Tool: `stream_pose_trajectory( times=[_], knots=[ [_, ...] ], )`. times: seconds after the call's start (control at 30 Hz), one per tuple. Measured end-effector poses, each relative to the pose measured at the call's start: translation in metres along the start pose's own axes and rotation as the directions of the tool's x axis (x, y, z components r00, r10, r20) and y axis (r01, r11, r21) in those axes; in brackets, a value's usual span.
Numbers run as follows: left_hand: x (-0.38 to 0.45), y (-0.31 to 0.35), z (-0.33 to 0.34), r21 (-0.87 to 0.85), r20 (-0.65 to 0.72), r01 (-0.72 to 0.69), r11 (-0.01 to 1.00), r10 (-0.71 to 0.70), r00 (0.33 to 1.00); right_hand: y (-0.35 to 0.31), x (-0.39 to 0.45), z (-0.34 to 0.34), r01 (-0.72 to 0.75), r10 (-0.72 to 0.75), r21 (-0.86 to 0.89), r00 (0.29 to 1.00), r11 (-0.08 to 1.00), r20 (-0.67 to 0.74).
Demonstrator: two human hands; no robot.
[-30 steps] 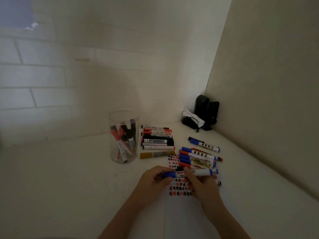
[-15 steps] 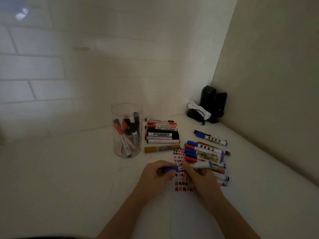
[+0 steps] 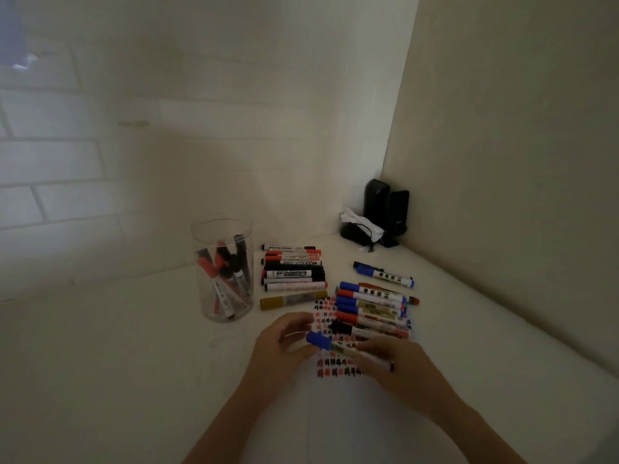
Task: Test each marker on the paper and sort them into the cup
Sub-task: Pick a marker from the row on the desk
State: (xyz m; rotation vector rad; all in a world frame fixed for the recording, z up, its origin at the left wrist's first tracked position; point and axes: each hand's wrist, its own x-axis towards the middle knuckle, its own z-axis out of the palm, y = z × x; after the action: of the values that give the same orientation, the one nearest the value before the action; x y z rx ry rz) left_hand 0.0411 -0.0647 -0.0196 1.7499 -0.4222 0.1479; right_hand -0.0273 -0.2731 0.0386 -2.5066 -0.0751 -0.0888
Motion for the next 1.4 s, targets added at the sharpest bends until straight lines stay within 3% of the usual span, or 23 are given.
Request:
stream_pose_trajectory(
  times=[0.17, 0.37, 0.5, 0.6, 0.67, 0.8, 0.9, 1.1, 1.4],
  knots=[
    [0.0, 0.0, 0.001, 0.048, -0.087, 0.06, 0.997, -0.056, 0.995, 0.025, 0.016, -0.013, -0.071, 0.043, -0.085, 0.956, 0.994, -0.292],
    [0.0, 0.001, 0.002, 0.107, -0.097, 0.077, 0.991, -0.067, 0.993, 0.05, 0.046, -0.003, -0.184, 0.089, -0.29, 0.946, 0.939, -0.313],
    [0.008, -0.002, 0.006, 0.261, -0.188, 0.123, 0.958, -0.075, 0.979, 0.045, 0.039, -0.002, -0.069, -0.081, -0.346, 0.912, 0.936, -0.401],
    [0.027, 0.001, -0.001, 0.437, -0.276, 0.065, 0.897, 0.065, 0.959, 0.044, 0.031, 0.006, 0.026, -0.215, -0.444, 0.899, 0.896, -0.381],
    [0.044, 0.004, -0.009, 0.552, -0.242, 0.035, 0.833, 0.12, 0.963, 0.045, 0.031, 0.012, 0.038, -0.204, -0.441, 0.919, 0.897, -0.337],
    [0.068, -0.005, -0.016, 0.752, -0.084, 0.066, 0.656, -0.003, 0.996, 0.051, 0.04, 0.021, 0.025, -0.152, -0.378, 0.939, 0.925, -0.309],
    [0.071, -0.015, -0.017, 0.83, -0.039, 0.06, 0.554, -0.049, 0.998, 0.053, 0.05, 0.019, 0.002, -0.128, -0.359, 0.937, 0.933, -0.326],
    [0.06, -0.035, -0.012, 0.723, -0.095, 0.046, 0.689, 0.033, 0.995, 0.065, 0.074, 0.009, -0.078, -0.057, -0.375, 0.94, 0.924, -0.336],
    [0.056, -0.029, -0.009, 0.695, -0.13, 0.061, 0.716, 0.042, 0.991, 0.064, 0.081, 0.013, -0.122, -0.003, -0.318, 0.931, 0.94, -0.366]
  ],
)
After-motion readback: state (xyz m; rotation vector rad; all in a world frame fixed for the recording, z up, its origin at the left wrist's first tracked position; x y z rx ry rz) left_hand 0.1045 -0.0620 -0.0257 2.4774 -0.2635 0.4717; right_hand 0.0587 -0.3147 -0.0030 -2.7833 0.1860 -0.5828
